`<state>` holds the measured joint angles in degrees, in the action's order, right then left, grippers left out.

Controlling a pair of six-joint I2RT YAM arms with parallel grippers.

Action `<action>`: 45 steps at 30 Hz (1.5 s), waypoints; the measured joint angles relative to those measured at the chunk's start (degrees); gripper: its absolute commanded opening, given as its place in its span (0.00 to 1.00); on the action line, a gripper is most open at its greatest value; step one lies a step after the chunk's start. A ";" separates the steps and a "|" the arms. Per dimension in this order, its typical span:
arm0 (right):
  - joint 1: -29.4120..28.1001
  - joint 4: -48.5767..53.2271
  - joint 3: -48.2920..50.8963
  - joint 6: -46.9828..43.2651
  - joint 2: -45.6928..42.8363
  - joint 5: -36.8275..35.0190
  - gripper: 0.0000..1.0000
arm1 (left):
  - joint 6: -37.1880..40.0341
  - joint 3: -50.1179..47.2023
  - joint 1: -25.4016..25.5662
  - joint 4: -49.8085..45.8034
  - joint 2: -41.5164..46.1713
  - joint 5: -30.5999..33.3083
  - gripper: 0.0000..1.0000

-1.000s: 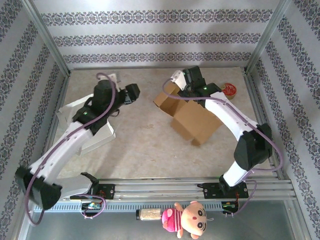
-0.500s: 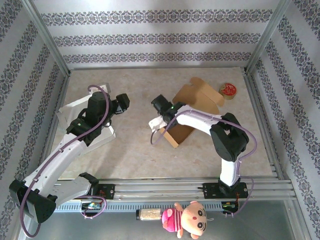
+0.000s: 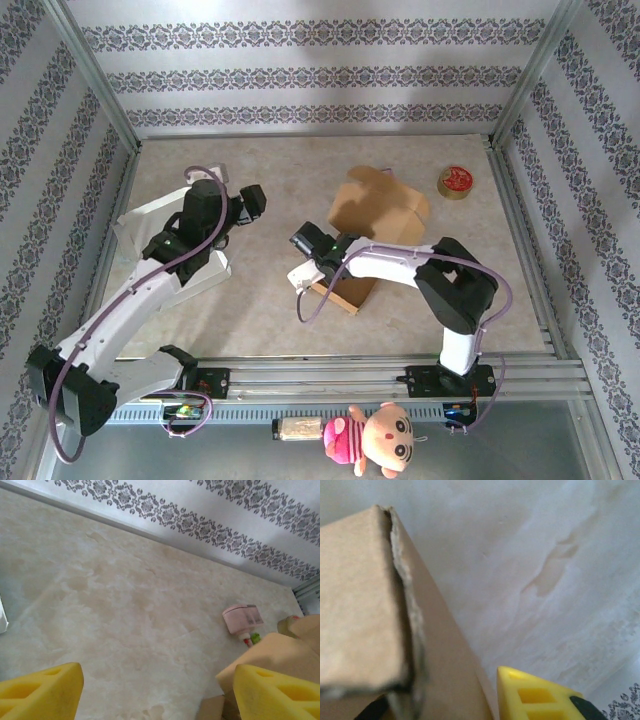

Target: Fold the paper box

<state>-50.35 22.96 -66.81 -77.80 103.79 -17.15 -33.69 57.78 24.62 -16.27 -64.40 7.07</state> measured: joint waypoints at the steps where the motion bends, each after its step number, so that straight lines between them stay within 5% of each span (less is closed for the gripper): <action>1: 0.11 0.90 -0.39 1.62 -1.18 0.52 0.31 | 0.83 0.11 0.00 0.04 -0.83 -0.44 0.81; 8: 3.65 2.25 -3.67 21.20 -12.31 6.38 0.39 | 8.28 2.71 0.00 0.07 -4.79 -5.68 0.83; 14: 12.11 2.12 -3.89 50.38 -22.58 11.13 0.77 | 14.91 4.79 0.17 0.61 -5.75 -11.85 0.84; 20: 27.85 6.82 -2.75 86.07 -32.65 14.12 0.86 | 24.13 5.60 2.34 1.29 -7.13 -24.55 0.84; 28: 40.24 19.71 2.34 101.29 -38.91 18.36 0.89 | 38.97 9.66 10.01 -2.36 -10.43 -33.92 0.90; 32: 46.49 21.20 7.17 103.47 -37.11 22.21 0.78 | 43.30 11.56 13.40 -4.76 -14.10 -34.53 0.90; 39: 46.82 20.24 11.02 104.43 -34.27 29.79 0.55 | 44.50 11.61 14.67 -4.74 -16.13 -34.93 0.89; 45: 46.64 20.13 11.13 103.16 -34.27 30.84 0.22 | 45.27 11.91 14.67 -4.76 -16.15 -33.33 0.88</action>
<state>-3.70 43.09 -55.68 25.36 69.52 13.69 11.57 69.69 39.29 -21.04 -80.55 -26.26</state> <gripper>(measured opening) 0.293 0.886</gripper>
